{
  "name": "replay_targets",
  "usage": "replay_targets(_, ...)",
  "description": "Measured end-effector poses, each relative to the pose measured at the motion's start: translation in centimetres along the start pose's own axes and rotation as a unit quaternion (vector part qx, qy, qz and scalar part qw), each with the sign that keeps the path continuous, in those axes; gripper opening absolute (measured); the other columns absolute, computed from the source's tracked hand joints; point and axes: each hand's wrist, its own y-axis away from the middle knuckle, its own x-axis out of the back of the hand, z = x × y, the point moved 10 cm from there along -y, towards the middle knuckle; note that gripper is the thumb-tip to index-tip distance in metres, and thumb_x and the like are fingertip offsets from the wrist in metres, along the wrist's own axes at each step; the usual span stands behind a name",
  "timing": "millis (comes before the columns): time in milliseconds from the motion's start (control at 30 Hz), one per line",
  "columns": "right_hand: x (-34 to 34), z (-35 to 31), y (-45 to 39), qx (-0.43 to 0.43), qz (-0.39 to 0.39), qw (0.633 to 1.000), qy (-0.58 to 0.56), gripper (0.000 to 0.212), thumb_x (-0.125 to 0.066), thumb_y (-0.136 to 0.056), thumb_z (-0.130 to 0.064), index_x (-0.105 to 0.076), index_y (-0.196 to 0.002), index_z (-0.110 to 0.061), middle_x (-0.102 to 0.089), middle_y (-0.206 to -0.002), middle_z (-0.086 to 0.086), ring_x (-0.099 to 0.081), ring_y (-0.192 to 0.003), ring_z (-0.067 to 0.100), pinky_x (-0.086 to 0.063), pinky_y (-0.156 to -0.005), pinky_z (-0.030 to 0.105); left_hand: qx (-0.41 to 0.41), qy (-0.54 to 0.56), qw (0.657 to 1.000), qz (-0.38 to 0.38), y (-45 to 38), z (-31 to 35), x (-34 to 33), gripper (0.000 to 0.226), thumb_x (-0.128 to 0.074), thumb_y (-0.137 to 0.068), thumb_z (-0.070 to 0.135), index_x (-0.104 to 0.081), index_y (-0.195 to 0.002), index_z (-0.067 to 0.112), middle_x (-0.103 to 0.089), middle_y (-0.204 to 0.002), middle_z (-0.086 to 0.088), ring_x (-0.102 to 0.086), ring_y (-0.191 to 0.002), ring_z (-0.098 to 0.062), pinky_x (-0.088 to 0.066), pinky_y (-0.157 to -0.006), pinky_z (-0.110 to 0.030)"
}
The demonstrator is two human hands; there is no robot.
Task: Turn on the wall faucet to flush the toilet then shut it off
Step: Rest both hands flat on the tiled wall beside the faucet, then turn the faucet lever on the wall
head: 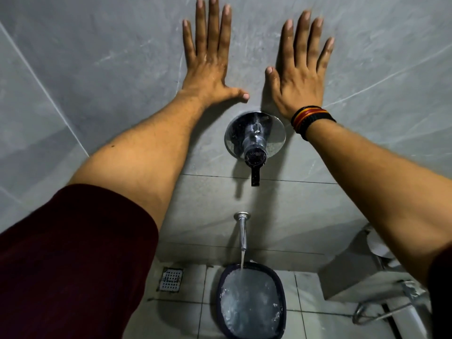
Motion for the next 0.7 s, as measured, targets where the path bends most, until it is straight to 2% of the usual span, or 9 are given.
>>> replay_targets(700,0.51,-0.28,0.28,-0.009,-0.028,0.999,-0.020,0.077,-0.031,-0.101,-0.055,-0.013,-0.164,-0.015,-0.010,-0.170,0.022,-0.009,-0.158,0.042,-0.008,-0.124,0.067,0.002,-0.015,1.000,-0.007,-0.20,-0.09,-0.47,0.162,-0.064,-0.058,0.101,-0.003,-0.167,-0.002,-0.001,-0.171,-0.039,-0.001,-0.157,-0.061,0.002,-0.122,-0.077)
